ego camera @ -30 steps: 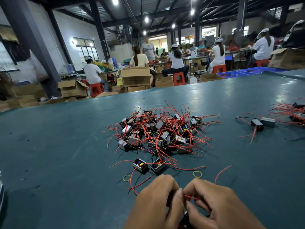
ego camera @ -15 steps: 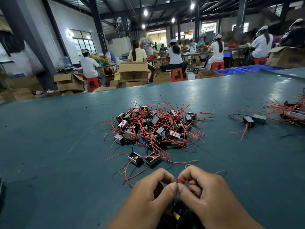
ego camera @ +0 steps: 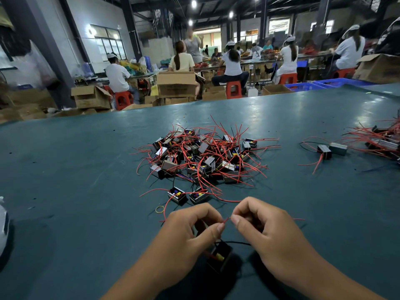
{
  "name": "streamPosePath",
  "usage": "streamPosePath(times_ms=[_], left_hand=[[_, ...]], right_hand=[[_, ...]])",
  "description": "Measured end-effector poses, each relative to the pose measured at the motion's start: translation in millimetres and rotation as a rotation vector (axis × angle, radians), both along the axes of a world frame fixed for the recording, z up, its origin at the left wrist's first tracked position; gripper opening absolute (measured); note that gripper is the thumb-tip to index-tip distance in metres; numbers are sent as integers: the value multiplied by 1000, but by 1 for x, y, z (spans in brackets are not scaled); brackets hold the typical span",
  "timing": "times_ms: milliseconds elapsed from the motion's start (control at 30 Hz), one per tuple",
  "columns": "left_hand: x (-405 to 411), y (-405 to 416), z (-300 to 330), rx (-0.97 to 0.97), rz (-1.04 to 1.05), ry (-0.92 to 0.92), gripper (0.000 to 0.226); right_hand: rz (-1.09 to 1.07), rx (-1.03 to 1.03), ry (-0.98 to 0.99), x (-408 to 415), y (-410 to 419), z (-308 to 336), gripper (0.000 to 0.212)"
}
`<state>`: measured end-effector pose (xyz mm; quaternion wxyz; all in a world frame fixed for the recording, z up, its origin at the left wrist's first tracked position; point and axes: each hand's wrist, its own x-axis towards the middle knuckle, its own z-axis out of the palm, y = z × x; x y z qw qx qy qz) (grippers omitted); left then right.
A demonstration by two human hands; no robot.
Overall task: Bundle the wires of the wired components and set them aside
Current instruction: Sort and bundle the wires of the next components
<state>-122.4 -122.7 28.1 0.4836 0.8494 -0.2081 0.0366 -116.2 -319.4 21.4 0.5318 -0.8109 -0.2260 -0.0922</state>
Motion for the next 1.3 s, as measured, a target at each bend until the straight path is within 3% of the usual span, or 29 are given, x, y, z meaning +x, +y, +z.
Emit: streamPosePath(times_ms=[167,367,533,633,833,967,1200,1300], left_hand=[[2,4,3,77,-6,-43,10],[7,11,3,-70,-22,96,13],[7,15,0,43,-46,60,6],[7,7,-5,-24,-13,66,7],[5,-10,-12,-227,100,139,24],[5,-16,-13,-268,98,156,15],[3,-4,-7,40,91,13,21],[1,3,-7,297,65,-57,45]], right_hand=[[0,-8,11,5,-1,-5,13],[-12,39,91,14,-11,-4,13],[15,-33,86,14,-14,4,21],[74,-124,38,12,-15,8,9],[33,-171,-33,9,-12,11,14],[14,-172,-40,7,-11,11,16],[88,-203,24,17,-25,20,9],[261,-523,103,25,-54,32,47]])
